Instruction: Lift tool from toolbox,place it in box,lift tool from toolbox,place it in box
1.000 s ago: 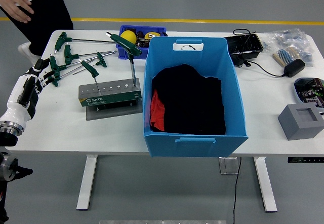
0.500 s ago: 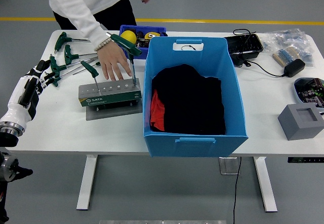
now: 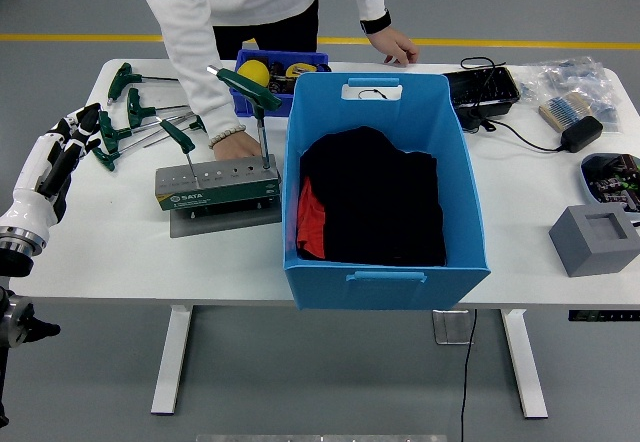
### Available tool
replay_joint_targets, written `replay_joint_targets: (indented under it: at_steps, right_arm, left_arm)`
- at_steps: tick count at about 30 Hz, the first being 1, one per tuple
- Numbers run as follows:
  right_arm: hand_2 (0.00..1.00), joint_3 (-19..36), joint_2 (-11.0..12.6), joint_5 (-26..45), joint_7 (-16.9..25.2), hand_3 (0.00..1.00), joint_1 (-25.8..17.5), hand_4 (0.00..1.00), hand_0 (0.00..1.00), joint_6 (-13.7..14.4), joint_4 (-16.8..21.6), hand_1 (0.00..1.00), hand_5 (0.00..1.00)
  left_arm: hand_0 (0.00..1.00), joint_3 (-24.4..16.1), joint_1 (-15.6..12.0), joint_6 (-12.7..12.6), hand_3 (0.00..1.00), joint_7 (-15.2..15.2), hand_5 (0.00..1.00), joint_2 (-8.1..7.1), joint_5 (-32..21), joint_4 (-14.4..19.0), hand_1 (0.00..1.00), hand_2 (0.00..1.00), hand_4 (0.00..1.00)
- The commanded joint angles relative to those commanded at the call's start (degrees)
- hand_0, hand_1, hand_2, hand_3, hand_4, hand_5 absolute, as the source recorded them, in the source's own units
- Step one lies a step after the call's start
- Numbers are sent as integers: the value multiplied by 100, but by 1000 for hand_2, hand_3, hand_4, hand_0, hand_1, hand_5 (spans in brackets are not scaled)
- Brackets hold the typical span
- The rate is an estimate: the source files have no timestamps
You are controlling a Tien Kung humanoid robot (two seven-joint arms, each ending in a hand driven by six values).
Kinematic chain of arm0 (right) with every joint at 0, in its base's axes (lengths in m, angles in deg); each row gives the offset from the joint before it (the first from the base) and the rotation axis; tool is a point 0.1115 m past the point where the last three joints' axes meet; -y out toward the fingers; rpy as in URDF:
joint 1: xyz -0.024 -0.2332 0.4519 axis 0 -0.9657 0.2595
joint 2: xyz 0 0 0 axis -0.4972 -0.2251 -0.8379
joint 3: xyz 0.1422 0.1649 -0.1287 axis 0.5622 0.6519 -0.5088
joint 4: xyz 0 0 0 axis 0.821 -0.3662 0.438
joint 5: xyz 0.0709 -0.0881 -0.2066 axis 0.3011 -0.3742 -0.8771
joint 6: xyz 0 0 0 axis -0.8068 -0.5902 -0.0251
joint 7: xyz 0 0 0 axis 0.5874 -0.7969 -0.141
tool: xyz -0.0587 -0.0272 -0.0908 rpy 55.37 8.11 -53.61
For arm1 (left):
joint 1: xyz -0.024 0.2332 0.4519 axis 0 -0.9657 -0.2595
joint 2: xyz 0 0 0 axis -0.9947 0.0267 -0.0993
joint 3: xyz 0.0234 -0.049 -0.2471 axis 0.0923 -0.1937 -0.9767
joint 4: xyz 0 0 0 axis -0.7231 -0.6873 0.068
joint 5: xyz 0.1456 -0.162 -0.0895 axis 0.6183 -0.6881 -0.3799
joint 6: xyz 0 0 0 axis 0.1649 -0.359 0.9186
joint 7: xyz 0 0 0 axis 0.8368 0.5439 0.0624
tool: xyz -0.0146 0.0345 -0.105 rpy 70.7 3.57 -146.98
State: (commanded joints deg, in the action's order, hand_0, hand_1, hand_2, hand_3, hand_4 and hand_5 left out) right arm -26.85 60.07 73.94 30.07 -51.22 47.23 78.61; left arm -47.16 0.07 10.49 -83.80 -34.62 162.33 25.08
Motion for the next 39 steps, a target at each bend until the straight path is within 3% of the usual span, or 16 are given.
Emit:
replay_joint_targets:
  at_steps: [2,3,7,8,9,15,18,24,26,27,32,33,38,39]
  right_arm:
    - [727,14,1,-15,-5,563,-1,788,672,1,0,664,671]
    - [727,16,2,-16,-5,563,-1,788,672,1,-1,664,670]
    - [727,54,2,-47,-16,563,-6,788,672,1,-8,664,670]
    - [727,76,3,-71,-22,563,-7,788,672,2,-10,664,670]
    - [727,114,4,-111,-31,563,-9,789,672,4,-11,665,670]
    - [727,320,6,-350,-81,563,-21,788,673,17,-11,666,671]
    - [727,394,8,-445,-101,563,-26,788,673,21,-11,666,671]
    - [727,518,9,-595,-141,563,-28,788,673,31,-11,668,671]
    - [727,559,13,-641,-154,563,-24,788,673,33,-11,668,671]
    - [727,573,13,-660,-159,563,-23,788,674,34,-11,669,671]
    - [727,634,20,-737,-182,563,-20,788,674,29,-11,669,671]
    - [727,652,22,-767,-189,563,-17,788,674,27,-11,669,671]
    - [727,688,38,-847,-208,563,0,788,674,18,-11,669,671]
    - [727,694,43,-861,-210,563,5,788,674,16,-11,669,670]
  left_arm:
    - [948,141,173,-185,914,36,860,-166,414,69,971,998,978]
    - [998,193,235,-273,954,48,658,-221,675,94,998,998,998]
    - [998,591,644,-529,954,72,658,-539,1643,108,998,998,998]
    - [998,698,747,-546,954,54,658,-608,1866,97,998,998,998]
    - [998,827,865,-560,968,20,552,-670,2127,88,998,998,998]
    - [998,1591,1616,-377,985,-408,517,-844,3521,-15,998,998,998]
    - [998,1885,1915,-294,985,-581,517,-798,3873,-109,998,998,998]
    - [998,2441,2507,-274,998,-822,487,-491,3842,-355,998,998,998]
    - [998,2647,2702,-82,998,-1030,487,-374,3880,-471,998,998,998]
    - [962,2712,2755,-40,965,-1082,478,-338,3884,-511,973,872,998]
    - [962,3089,3022,87,965,-1273,478,-104,3829,-842,973,872,998]
    - [912,3162,3065,117,897,-1308,475,-65,3824,-916,927,802,998]
    - [912,3574,3368,66,897,-1341,475,-3,3868,-1371,927,802,998]
    - [860,3627,3422,51,806,-1336,482,-9,3877,-1447,874,767,998]
